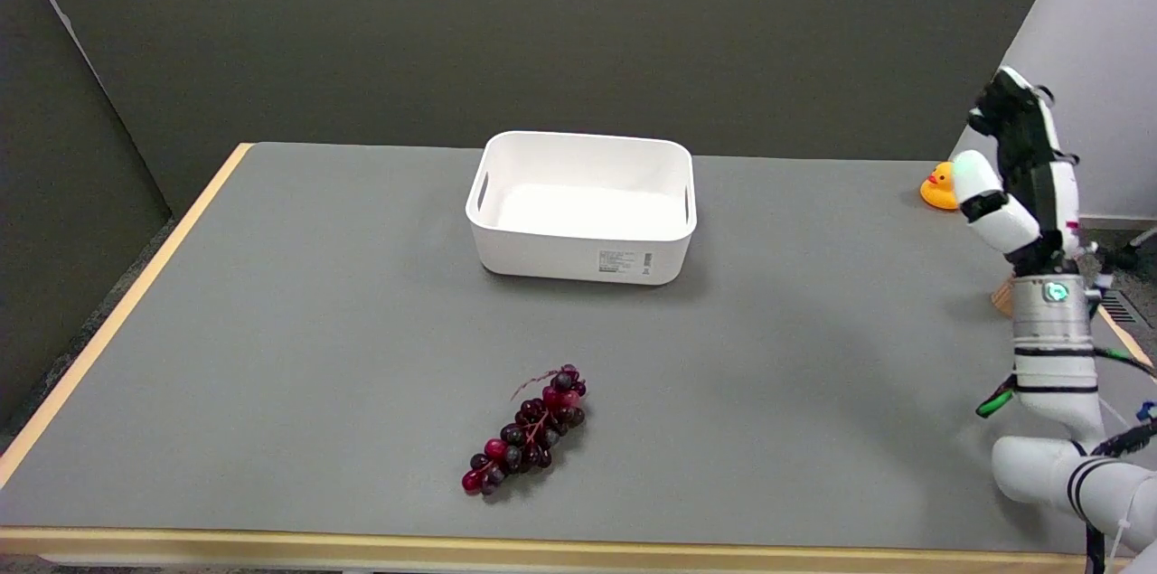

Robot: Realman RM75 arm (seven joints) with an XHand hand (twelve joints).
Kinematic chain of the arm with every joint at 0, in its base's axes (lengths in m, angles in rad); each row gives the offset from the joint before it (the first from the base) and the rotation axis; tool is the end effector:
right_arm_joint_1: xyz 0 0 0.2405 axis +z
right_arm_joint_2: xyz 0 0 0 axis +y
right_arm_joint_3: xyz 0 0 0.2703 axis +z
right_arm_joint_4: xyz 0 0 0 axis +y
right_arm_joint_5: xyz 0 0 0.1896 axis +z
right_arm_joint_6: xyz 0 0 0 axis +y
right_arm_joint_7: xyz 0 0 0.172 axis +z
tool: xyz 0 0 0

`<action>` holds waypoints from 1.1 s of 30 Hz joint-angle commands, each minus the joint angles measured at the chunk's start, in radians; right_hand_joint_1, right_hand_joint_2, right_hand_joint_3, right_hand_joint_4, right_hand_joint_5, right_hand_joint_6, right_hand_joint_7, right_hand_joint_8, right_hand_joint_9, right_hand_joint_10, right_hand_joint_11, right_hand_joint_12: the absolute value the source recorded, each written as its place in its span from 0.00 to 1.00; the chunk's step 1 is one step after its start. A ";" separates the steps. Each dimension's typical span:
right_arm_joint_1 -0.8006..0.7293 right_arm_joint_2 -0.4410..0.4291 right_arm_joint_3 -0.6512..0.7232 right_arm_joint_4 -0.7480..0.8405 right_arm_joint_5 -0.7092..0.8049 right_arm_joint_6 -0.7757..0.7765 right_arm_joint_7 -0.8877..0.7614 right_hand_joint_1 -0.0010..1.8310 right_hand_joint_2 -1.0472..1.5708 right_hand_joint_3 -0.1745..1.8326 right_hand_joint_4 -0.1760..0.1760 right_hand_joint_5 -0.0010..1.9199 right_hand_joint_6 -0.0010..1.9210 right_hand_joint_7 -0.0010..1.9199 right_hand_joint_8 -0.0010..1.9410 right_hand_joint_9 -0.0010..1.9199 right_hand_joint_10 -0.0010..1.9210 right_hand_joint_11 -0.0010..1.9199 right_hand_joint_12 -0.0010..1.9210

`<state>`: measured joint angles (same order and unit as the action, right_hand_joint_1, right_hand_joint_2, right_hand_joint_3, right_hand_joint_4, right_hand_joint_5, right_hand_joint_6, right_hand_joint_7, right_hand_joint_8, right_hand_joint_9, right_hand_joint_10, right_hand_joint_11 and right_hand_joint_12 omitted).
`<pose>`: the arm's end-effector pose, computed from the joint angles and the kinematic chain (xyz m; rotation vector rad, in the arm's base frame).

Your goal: Pick up the grape.

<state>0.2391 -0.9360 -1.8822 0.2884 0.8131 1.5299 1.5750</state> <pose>-0.2468 -0.2653 0.5466 1.3959 -0.2487 1.4665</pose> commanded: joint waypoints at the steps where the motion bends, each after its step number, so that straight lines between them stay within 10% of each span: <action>1: 0.005 0.167 0.022 0.435 -0.502 0.020 -0.353 0.38 0.65 0.60 0.68 0.09 0.23 0.10 0.16 0.05 0.29 0.00 0.52; 13: -0.074 0.153 0.097 0.866 -0.936 -0.252 -0.428 0.42 0.65 0.60 0.63 0.10 0.24 0.13 0.17 0.07 0.32 0.00 0.55; 33: -0.262 0.092 0.069 1.148 -1.437 -0.489 -0.493 0.27 0.61 0.57 0.45 0.06 0.21 0.08 0.17 0.03 0.33 0.00 0.53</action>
<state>0.1248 -0.8319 -1.8090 1.1283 -0.2047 1.2592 1.1837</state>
